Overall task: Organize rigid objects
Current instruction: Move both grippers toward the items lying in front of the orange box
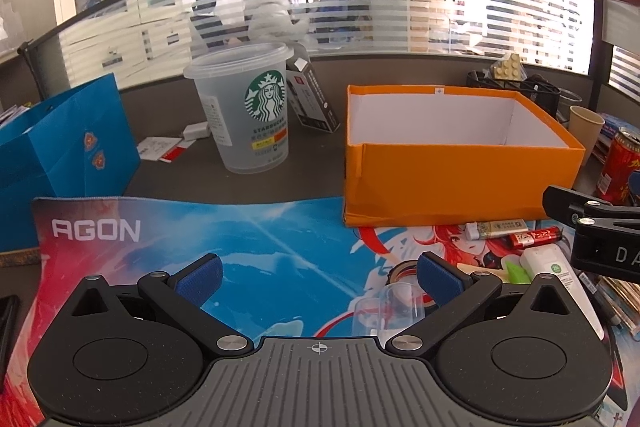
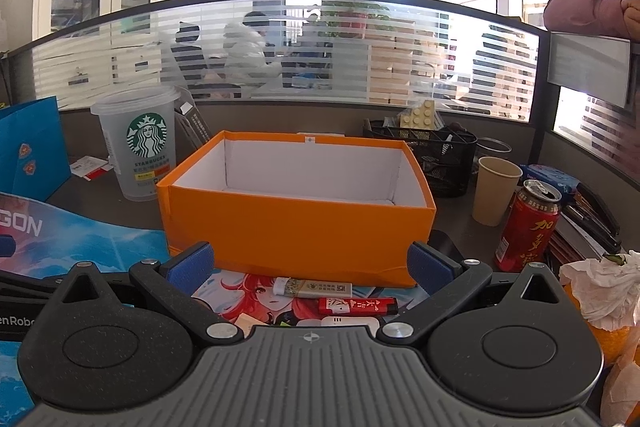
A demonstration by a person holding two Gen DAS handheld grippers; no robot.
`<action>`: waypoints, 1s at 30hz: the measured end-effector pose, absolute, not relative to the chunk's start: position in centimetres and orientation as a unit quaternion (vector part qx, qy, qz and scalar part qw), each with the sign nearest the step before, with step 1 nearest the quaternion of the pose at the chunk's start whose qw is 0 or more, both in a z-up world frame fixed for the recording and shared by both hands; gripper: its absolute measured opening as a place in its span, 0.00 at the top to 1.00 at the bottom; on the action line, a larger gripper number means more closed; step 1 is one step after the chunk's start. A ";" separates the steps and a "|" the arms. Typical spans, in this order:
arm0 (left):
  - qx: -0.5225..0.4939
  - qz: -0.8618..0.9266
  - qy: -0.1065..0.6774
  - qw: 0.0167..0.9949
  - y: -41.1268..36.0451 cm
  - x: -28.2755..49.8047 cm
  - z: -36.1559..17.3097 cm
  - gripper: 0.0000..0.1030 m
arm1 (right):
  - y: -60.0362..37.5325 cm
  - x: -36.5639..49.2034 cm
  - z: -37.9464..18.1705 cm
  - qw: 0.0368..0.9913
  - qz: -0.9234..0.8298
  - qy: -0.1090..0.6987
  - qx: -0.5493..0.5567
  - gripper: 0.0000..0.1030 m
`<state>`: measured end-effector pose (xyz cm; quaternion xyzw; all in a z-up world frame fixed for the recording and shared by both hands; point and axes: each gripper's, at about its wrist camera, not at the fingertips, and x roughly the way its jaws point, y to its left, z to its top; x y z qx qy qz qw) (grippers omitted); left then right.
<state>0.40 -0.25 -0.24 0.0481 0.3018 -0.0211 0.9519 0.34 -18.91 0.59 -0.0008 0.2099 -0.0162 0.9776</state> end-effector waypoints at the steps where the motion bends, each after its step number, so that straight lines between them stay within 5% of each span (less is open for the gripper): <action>1: 0.048 -0.023 0.302 0.952 -0.3 0.5 -0.3 0.00 | -18.9 0.4 0.6 0.977 -0.017 0.212 -0.002 0.00; 30: 0.076 -0.028 0.311 0.947 -1.4 0.7 -1.0 0.00 | -18.5 1.1 0.2 0.974 -0.017 0.225 -0.014 0.00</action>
